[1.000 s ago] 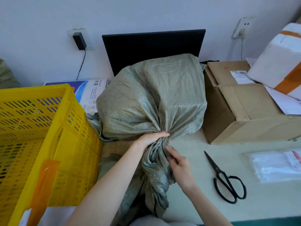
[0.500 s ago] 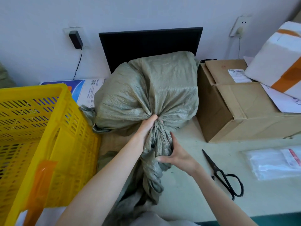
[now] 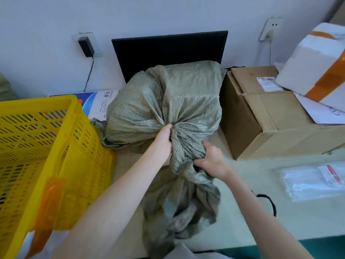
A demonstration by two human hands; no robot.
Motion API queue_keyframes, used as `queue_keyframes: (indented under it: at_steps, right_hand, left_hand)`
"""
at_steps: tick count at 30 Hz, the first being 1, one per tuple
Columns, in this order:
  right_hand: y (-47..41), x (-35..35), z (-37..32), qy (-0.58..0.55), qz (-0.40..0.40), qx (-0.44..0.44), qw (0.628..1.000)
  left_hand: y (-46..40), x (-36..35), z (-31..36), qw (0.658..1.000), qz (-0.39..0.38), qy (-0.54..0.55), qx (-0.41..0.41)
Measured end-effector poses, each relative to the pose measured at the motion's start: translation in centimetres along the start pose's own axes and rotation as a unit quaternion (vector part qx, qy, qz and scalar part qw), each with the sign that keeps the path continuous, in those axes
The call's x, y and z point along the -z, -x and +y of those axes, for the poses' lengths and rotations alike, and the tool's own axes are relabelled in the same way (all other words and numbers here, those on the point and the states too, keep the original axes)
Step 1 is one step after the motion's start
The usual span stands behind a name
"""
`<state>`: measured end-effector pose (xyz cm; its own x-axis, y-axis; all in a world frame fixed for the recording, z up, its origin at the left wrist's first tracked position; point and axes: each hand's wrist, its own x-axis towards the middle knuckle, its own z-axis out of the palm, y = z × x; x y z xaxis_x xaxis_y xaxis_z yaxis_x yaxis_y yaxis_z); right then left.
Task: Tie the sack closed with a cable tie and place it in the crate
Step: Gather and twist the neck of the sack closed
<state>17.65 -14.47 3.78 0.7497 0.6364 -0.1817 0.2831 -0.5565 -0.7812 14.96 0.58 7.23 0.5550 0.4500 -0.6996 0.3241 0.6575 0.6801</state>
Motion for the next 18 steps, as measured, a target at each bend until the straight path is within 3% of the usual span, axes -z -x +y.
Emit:
queue_keyframes:
  at_steps: [5, 8, 13, 18]
  right_hand:
    - [1.6, 3.4, -2.7, 0.277, -0.02, 0.028, 0.96]
    - [2.0, 3.6, -3.6, 0.363, -0.054, 0.034, 0.93]
    - [2.4, 0.0, -0.4, 0.38, -0.079, 0.001, 0.921]
    - [4.5, -6.3, 4.6, 0.319, -0.111, -0.074, 0.938]
  left_hand:
    - [0.7, 0.3, -0.1, 0.999, 0.003, -0.018, 0.028]
    - [0.7, 0.8, -0.2, 0.999, 0.0, -0.037, 0.024]
    - [-0.2, 2.0, -2.7, 0.993, 0.046, -0.1, -0.031]
    - [1.1, 2.8, -6.5, 0.98, 0.023, -0.195, -0.032]
